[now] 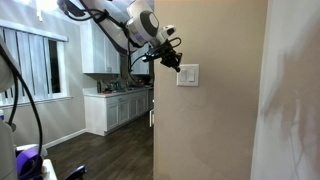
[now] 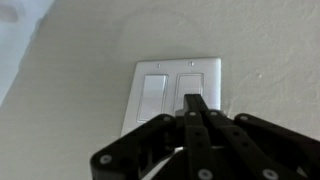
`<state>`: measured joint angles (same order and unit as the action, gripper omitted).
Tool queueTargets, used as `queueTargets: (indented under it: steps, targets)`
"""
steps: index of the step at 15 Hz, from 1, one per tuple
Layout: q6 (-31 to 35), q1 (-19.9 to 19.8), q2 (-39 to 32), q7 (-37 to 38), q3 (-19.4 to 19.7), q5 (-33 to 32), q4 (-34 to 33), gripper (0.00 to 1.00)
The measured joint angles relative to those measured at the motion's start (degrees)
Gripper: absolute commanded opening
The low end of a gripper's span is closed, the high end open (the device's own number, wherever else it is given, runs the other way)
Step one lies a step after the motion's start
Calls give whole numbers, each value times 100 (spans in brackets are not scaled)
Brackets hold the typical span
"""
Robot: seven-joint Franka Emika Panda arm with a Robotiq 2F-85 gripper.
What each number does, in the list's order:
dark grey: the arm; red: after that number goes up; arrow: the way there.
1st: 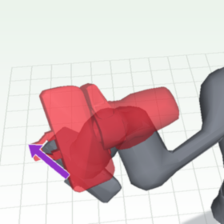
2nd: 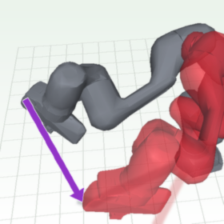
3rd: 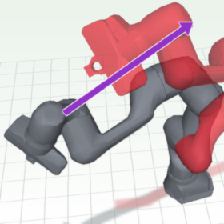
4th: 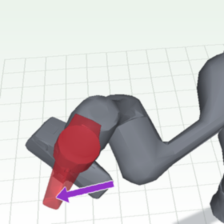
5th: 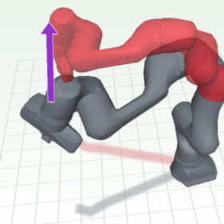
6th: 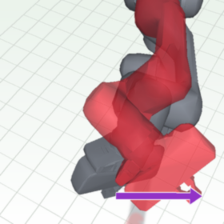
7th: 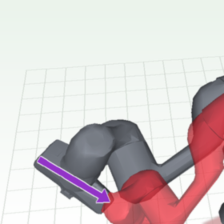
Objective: Turn off the light
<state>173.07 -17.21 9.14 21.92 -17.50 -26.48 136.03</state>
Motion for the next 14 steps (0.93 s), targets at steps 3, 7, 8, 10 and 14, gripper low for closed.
queueTargets:
  steps: [3,7,8,10,14]
  targets:
    - [0,-74,-292,83,-99,-148,-295,0]
    - [-4,-76,-598,89,-114,-195,-559,0]
    - [-6,-77,-621,92,-105,-201,-563,0]
    - [-6,-77,-642,110,-96,-208,-564,0]
    - [-11,-76,-646,114,-96,-209,-559,0]
